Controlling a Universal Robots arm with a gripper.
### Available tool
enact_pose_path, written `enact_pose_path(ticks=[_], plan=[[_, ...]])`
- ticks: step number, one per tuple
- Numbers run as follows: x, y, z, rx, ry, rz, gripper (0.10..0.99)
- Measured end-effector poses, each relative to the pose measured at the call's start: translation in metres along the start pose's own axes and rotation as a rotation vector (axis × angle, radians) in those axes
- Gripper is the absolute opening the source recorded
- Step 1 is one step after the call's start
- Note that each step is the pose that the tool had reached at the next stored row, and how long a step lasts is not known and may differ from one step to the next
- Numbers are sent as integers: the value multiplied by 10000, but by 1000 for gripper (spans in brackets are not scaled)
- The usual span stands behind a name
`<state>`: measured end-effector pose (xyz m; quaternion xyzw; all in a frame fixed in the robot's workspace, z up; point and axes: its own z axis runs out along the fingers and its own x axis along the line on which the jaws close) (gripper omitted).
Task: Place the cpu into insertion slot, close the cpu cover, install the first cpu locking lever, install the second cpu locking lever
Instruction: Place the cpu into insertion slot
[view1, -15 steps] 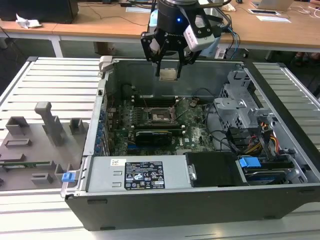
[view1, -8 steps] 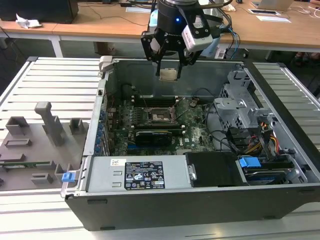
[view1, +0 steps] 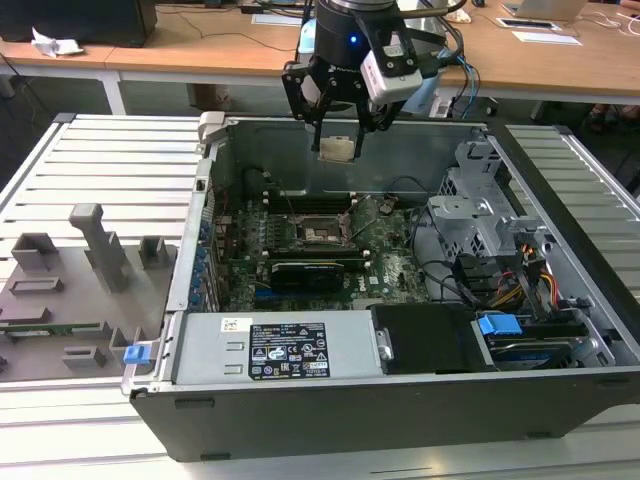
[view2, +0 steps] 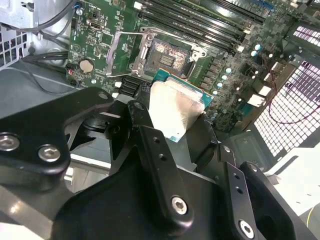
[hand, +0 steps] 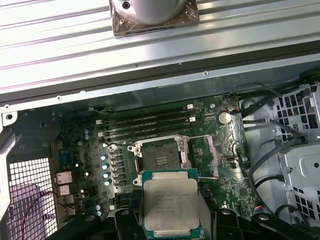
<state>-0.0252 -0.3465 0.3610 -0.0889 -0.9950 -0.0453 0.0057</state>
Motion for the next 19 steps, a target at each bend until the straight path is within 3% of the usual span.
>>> enact_pose_path(ticks=[19], plan=[[0, 0, 1, -15, -68, 757, 533]])
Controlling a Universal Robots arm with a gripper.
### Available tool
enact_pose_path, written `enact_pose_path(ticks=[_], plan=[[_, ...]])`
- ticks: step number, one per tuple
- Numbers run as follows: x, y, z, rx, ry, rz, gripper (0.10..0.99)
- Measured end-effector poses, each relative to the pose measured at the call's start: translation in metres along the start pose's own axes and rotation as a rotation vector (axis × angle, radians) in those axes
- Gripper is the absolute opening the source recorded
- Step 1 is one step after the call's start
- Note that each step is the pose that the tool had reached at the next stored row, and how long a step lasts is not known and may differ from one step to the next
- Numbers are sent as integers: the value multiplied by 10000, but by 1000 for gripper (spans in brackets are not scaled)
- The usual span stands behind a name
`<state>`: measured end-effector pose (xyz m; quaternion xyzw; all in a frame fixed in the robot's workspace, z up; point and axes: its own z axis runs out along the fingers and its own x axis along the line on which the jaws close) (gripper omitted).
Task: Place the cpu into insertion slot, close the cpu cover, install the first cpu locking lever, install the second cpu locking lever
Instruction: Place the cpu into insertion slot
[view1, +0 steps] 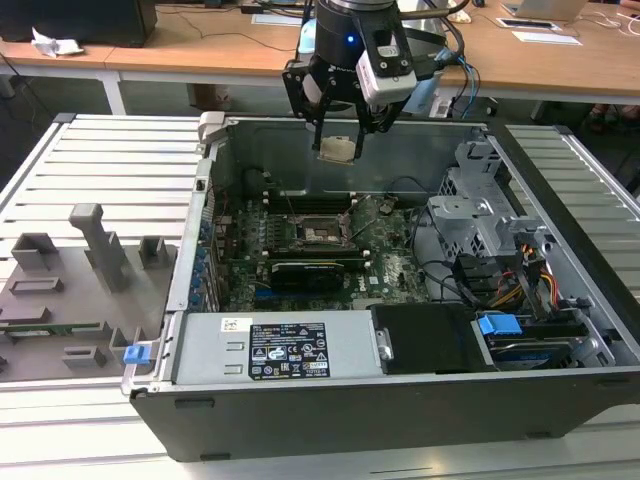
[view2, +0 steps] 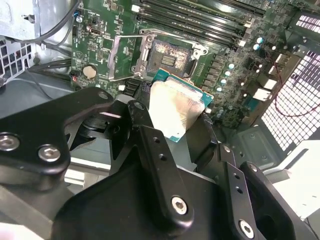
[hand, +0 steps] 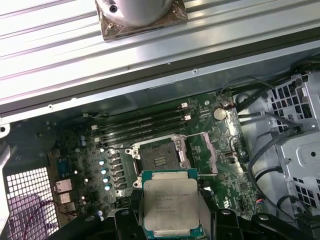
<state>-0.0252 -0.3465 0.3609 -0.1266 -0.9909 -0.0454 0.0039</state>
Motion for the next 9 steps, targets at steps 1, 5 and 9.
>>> enact_pose_path(ticks=[1, 5, 9], plan=[[0, 0, 0, 0, -3, 32, 533], [0, 0, 0, -4, -18, 204, 533], [0, 0, 0, -6, -30, 327, 533]])
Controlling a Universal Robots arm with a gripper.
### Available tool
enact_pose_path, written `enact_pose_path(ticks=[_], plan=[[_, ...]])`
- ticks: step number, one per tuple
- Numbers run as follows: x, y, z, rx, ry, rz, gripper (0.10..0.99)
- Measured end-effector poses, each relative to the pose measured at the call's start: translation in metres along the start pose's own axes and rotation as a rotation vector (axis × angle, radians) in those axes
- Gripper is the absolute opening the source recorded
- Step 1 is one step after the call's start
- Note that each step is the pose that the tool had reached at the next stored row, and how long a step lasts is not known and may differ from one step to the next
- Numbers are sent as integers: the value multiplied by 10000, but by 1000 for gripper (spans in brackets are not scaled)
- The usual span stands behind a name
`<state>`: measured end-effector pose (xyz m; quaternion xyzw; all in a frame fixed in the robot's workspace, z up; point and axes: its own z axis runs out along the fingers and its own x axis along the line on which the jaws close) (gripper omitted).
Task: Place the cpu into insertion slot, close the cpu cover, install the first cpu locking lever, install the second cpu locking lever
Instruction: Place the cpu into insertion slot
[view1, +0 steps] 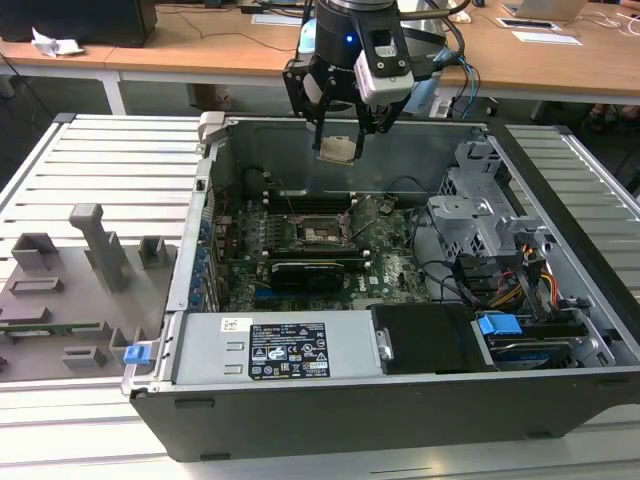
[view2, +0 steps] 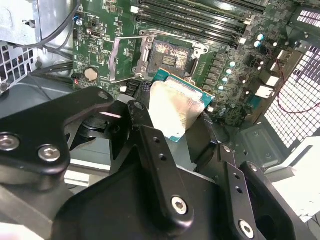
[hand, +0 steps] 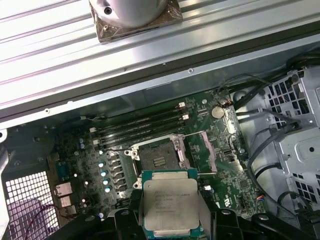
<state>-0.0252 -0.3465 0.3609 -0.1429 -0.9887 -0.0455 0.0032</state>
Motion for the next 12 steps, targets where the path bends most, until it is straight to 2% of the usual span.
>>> enact_pose_path(ticks=[12], plan=[[0, 0, 0, -7, -34, 377, 533]])
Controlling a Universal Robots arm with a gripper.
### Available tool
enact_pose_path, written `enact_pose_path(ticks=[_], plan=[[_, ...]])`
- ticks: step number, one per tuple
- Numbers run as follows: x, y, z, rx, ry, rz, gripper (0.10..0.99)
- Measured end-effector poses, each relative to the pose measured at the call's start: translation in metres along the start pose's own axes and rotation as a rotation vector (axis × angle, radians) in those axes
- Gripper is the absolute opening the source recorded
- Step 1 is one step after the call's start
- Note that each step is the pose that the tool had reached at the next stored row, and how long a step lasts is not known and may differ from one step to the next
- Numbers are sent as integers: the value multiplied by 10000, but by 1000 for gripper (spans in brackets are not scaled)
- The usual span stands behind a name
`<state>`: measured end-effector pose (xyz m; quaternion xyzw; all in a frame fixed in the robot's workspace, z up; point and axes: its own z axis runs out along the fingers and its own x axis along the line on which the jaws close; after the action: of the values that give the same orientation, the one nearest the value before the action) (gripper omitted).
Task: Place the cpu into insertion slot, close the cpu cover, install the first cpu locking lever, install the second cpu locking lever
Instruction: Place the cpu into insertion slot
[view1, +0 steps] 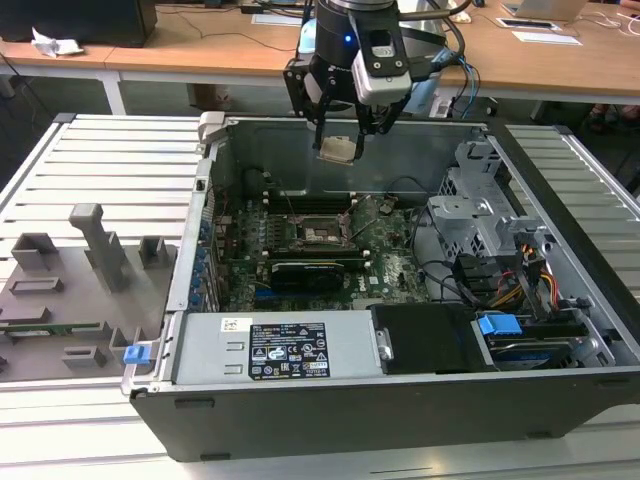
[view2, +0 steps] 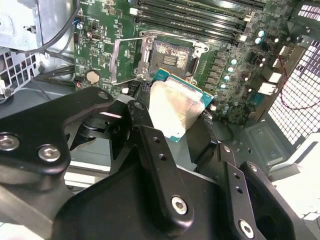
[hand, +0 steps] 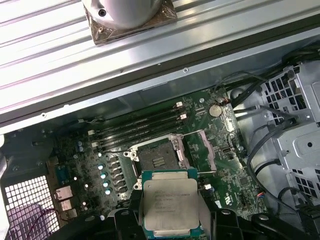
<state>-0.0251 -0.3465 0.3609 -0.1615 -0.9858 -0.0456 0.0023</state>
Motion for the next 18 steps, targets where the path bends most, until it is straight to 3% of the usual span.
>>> enact_pose_path(ticks=[18], plan=[[0, 0, 0, -10, -46, 510, 533]])
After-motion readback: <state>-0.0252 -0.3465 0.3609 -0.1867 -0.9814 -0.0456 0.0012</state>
